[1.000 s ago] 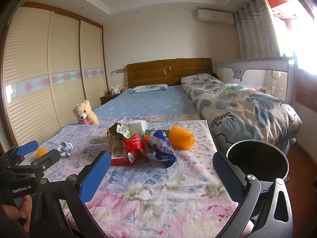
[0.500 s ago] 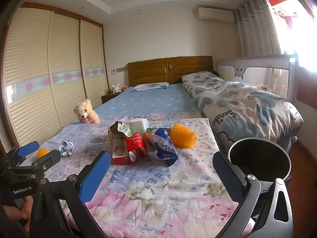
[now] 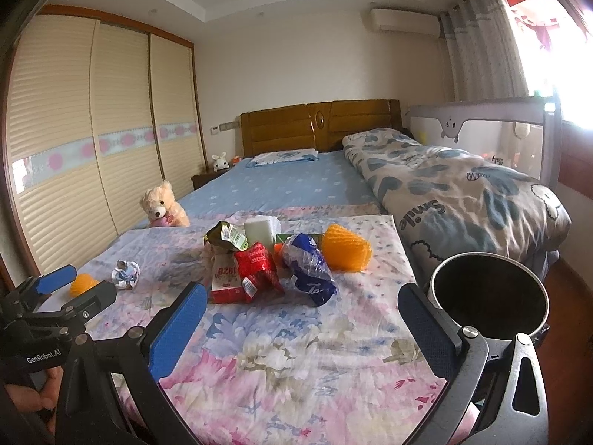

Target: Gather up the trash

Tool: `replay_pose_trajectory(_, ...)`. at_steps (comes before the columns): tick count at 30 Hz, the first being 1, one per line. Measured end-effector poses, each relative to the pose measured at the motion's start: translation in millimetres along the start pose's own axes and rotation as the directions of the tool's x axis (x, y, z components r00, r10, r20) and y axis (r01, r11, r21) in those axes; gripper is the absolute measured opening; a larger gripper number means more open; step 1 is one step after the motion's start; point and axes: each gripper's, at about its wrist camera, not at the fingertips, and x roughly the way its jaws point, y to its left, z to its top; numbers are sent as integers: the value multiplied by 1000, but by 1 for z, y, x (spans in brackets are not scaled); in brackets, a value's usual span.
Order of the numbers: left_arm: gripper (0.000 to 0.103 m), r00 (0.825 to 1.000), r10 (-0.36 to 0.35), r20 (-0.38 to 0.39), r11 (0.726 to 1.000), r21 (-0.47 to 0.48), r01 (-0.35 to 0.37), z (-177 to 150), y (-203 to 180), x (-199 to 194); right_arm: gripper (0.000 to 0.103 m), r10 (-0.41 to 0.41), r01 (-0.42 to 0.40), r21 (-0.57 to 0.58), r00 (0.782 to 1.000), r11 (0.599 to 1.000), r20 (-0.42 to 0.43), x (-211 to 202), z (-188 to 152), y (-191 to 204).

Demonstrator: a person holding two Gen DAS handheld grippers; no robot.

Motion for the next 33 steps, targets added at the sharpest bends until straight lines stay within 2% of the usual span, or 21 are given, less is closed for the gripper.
replay_pose_trajectory(13,103,996,-12,-89,1000,-21,10,0,9,25,103,25,-22,37,997,999,-73,21,0,-16)
replay_pose_trajectory(23,101,981,-21,-192,1000,2,21,3,8,69,102,66,-57,56,985,997,-162,57,1,-27)
replay_pose_trajectory(28,98,969,-39,-246,999,-4,39,4,5,97,94,97,-79,88,972,993,-216,84,0,-34)
replay_pose_trajectory(33,95,952,-31,-304,999,-1,32,6,-3,130,80,136,-99,142,950,985,-281,115,-2,-45)
